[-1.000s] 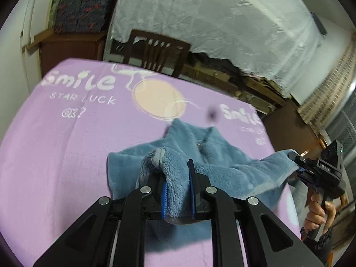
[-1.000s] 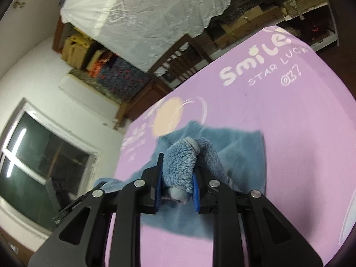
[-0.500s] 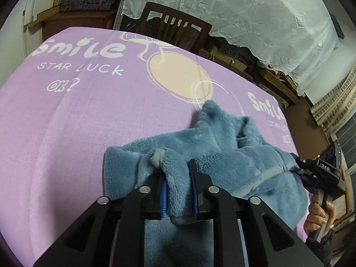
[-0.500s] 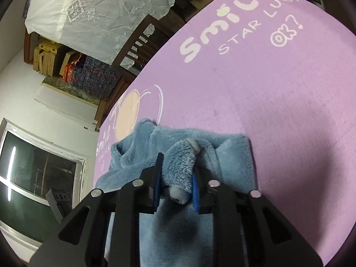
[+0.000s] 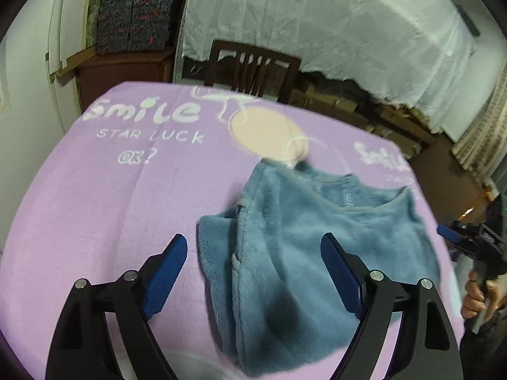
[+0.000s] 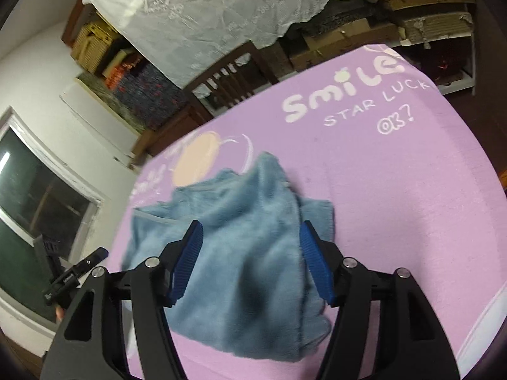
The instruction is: Fold large clothes
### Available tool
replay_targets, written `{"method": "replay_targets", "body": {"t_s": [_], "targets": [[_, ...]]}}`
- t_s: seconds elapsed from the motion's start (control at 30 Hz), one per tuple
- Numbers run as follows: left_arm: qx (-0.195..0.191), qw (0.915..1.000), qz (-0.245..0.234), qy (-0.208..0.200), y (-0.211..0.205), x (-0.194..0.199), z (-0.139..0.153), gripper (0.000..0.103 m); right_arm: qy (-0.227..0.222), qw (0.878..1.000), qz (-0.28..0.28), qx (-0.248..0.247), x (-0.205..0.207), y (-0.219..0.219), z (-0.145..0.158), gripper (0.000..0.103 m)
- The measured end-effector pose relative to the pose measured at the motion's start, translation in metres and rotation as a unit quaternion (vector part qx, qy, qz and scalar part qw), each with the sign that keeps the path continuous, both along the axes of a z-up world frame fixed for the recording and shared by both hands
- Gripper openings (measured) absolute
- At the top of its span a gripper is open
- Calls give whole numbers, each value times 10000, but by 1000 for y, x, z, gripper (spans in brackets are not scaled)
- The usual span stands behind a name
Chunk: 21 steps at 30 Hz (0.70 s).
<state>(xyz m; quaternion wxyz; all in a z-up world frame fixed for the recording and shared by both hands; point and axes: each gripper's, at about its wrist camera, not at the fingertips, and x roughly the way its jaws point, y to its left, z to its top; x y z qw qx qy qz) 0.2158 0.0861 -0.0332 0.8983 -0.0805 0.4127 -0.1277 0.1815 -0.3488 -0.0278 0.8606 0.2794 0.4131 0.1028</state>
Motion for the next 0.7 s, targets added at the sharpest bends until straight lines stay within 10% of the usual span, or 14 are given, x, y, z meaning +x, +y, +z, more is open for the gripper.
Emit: {"method": "replay_targets", "body": {"t_s": [0.27, 0.37, 0.7], "targets": [[80, 9981, 344, 498, -11, 71, -40, 85, 218, 9990, -57, -386, 56, 18, -30, 60], [278, 9967, 420, 641, -12, 84, -54, 80, 431, 9970, -79, -644, 75, 25, -47, 20], [367, 9966, 518, 526, -9, 85, -59, 83, 489, 9975, -470, 197, 82, -2, -75, 23]]}}
